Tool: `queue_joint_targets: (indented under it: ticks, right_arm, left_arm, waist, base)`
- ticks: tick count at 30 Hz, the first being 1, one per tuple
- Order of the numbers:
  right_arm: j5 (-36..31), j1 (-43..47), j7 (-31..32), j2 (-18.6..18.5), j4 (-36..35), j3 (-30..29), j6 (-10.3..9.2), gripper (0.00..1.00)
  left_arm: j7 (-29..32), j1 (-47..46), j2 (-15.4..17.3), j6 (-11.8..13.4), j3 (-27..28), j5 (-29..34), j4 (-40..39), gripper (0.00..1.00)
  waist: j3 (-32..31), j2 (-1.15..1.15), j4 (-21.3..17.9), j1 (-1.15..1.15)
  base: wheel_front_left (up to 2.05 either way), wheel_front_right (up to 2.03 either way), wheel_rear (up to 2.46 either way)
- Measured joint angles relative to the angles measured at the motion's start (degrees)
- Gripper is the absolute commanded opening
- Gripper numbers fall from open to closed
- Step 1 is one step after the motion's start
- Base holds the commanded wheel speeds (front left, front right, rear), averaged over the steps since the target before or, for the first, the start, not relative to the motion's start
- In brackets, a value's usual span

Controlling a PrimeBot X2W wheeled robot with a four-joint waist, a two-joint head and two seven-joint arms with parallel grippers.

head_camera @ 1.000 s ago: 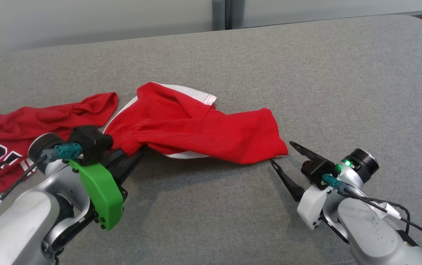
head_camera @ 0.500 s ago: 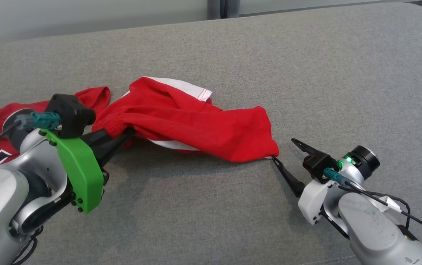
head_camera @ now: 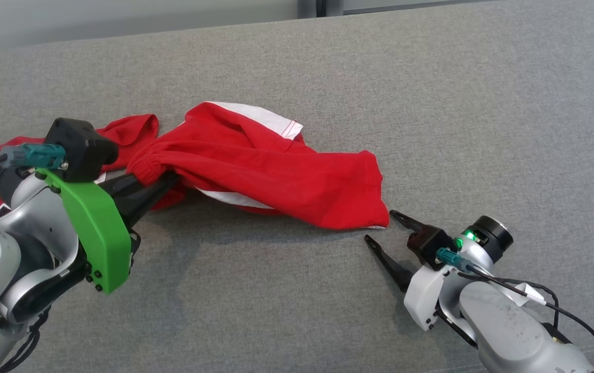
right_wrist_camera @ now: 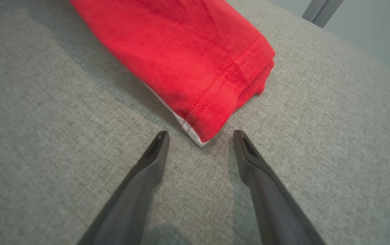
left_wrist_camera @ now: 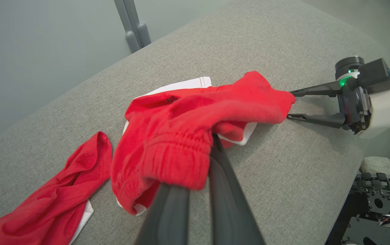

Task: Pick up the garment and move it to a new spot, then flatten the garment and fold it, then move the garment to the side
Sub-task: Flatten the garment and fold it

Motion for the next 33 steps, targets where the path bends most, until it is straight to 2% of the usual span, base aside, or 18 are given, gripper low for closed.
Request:
queue_joint_targets:
  ticks: [2, 4, 12, 13, 14, 15, 18, 19, 23, 24, 27, 33]
  right_arm:
    - [0.5, 0.0, 0.0, 0.0, 0.1, 0.4, 0.0, 0.93]
    - [0.8, 0.0, 0.0, -0.1, 0.1, 0.6, 0.0, 1.0]
    - [1.3, -1.2, 0.0, -0.4, -0.1, 1.9, 0.0, 1.0]
    - [1.5, -1.2, 0.0, -0.4, -0.1, 1.9, 0.0, 0.88]
    - [1.8, -1.2, 0.0, -0.4, -0.1, 2.0, 0.01, 0.87]
    - [1.8, -1.2, 0.0, -0.5, -0.1, 2.1, 0.01, 0.9]
    - [1.8, -1.3, 0.0, -0.7, -0.1, 2.4, 0.01, 0.87]
    - [1.8, -1.4, 0.0, -0.8, -0.1, 2.6, 0.01, 1.0]
    - [2.6, -1.6, 0.0, -1.0, 0.1, 2.8, 0.01, 0.71]
    - [2.9, -1.6, 0.0, -1.0, 0.2, 3.0, 0.02, 0.71]
    - [3.0, -2.1, 0.0, -1.2, 0.3, 3.4, 0.08, 0.84]
    - [3.3, -2.6, 0.0, -1.4, 0.2, 3.8, 0.08, 0.89]
  left_arm:
    - [0.3, -0.1, 0.1, 0.0, 0.1, -0.1, -0.2, 0.0]
    - [0.4, -0.2, 0.2, 0.0, 0.2, -0.1, -0.5, 0.0]
    - [0.5, -0.7, 0.5, 0.0, 0.2, -0.7, -0.8, 0.0]
    - [0.5, -0.7, 0.5, 0.0, 0.2, -0.7, -0.8, 0.0]
    - [0.5, -0.7, 0.5, 0.0, 0.2, -0.7, -0.8, 0.0]
    - [0.5, -0.7, 0.5, 0.0, 0.2, -0.8, -0.8, 0.0]
    - [0.5, -0.7, 0.6, 0.0, 0.2, -1.1, -0.8, 0.0]
    - [0.5, -0.7, 0.7, 0.0, 0.2, -1.1, -0.8, 0.0]
    - [0.7, -0.7, 1.2, 0.0, 0.2, -1.1, -0.9, 0.0]
    - [0.7, -0.7, 1.4, 0.0, 0.2, -1.1, -0.9, 0.0]
    - [0.7, -0.8, 1.5, 0.0, 0.2, -1.5, -1.1, 0.0]
    - [0.8, -1.0, 1.7, 0.0, 0.2, -1.7, -1.2, 0.0]
  waist:
    - [0.1, 0.0, 0.1, 0.0]
    - [0.2, 0.0, 0.2, 0.0]
    - [0.7, 0.0, 0.6, 0.0]
    - [0.7, 0.0, 0.6, 0.0]
    - [0.7, 0.0, 0.7, 0.0]
    - [0.7, 0.0, 0.7, 0.0]
    - [0.8, 0.0, 0.8, 0.0]
    - [0.7, 0.0, 0.8, 0.0]
    - [0.8, 0.0, 0.9, 0.0]
    - [0.8, 0.0, 0.9, 0.0]
    - [1.0, 0.0, 1.0, 0.0]
    - [1.3, 0.0, 1.1, 0.0]
  base:
    - [0.0, 0.0, 0.0]
    - [0.0, 0.0, 0.0]
    - [0.0, 0.0, 0.0]
    - [0.0, 0.0, 0.0]
    - [0.0, 0.0, 0.0]
    - [0.0, 0.0, 0.0]
    - [0.0, 0.0, 0.0]
    - [0.0, 0.0, 0.0]
    - [0.0, 0.0, 0.0]
    - [0.0, 0.0, 0.0]
    - [0.0, 0.0, 0.0]
    - [0.0, 0.0, 0.0]
